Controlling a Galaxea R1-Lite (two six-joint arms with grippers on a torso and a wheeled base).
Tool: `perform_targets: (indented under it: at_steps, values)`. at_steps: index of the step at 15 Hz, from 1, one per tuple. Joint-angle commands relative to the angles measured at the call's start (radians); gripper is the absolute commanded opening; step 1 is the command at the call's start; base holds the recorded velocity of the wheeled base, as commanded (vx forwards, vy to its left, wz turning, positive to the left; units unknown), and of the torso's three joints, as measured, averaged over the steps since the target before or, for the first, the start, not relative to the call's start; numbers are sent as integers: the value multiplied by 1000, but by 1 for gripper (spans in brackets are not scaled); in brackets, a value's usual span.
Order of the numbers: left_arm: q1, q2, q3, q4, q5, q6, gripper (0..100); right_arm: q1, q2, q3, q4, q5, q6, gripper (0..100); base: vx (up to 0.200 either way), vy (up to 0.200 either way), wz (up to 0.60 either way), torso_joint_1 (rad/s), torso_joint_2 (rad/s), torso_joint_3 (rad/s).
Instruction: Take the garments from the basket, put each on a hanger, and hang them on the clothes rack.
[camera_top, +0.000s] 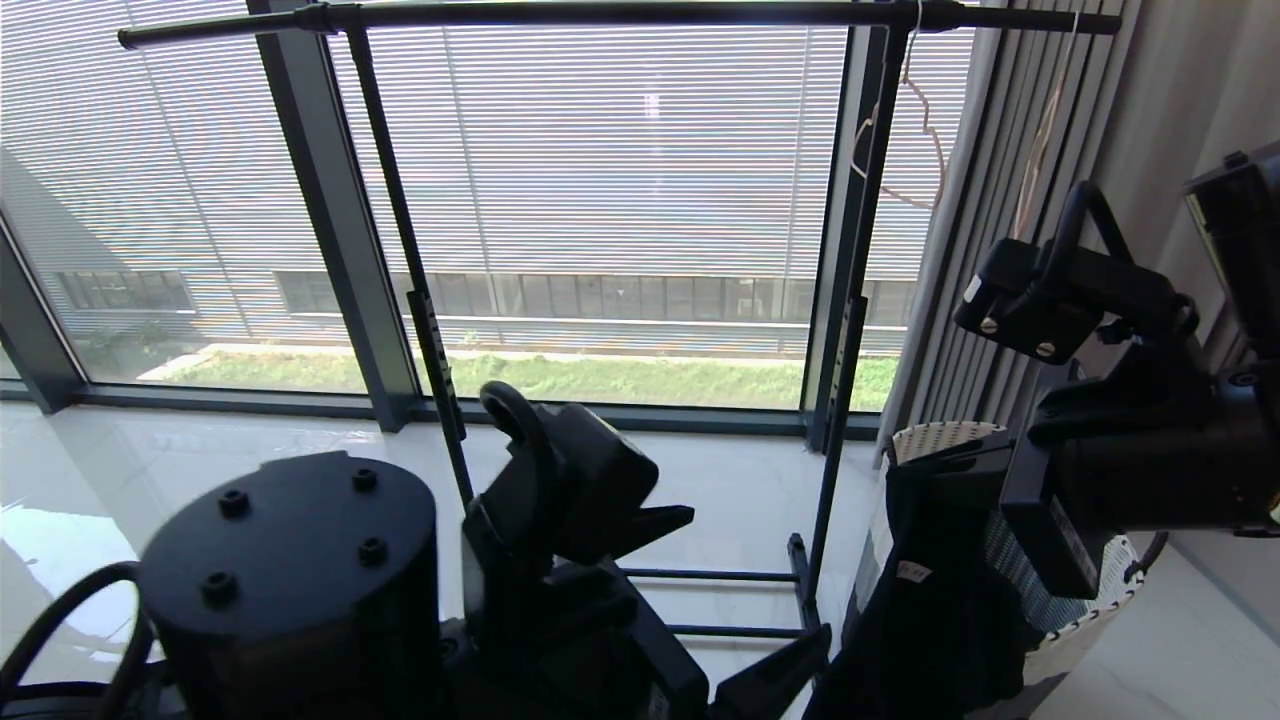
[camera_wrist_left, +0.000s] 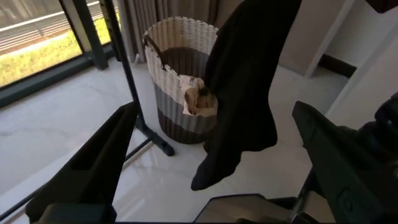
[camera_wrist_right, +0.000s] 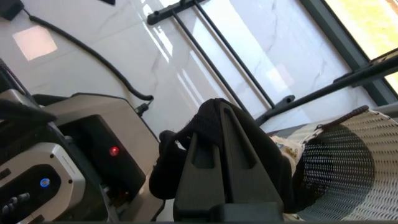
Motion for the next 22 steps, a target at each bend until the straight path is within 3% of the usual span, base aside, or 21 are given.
perform_targets:
  at_steps: [1,3,12,18,19,22]
  values:
    - [-51,192,-29,-89,-1,0,100,23,4,-5,0,0,0,0,0,0,0,0,0,0]
    - [-49,263,-55,-135,-1,0,100,40,3,-3,0,0,0,0,0,0,0,0,0,0]
    - [6,482,-148,-138,4,-6,100,95,6,-6,0,-2,0,0,0,0,0,0,0,0]
    - [15,496,-147,-138,39,-46,100,95,3,-5,0,-2,-2,0,0,0,0,0,0,0]
    - [15,496,-147,-138,39,-46,0,95,3,-5,1,-2,-2,0,0,0,0,0,0,0]
    - [20,497,-147,-138,51,-46,0,95,1,-2,1,-2,0,0,0,0,0,0,0,0]
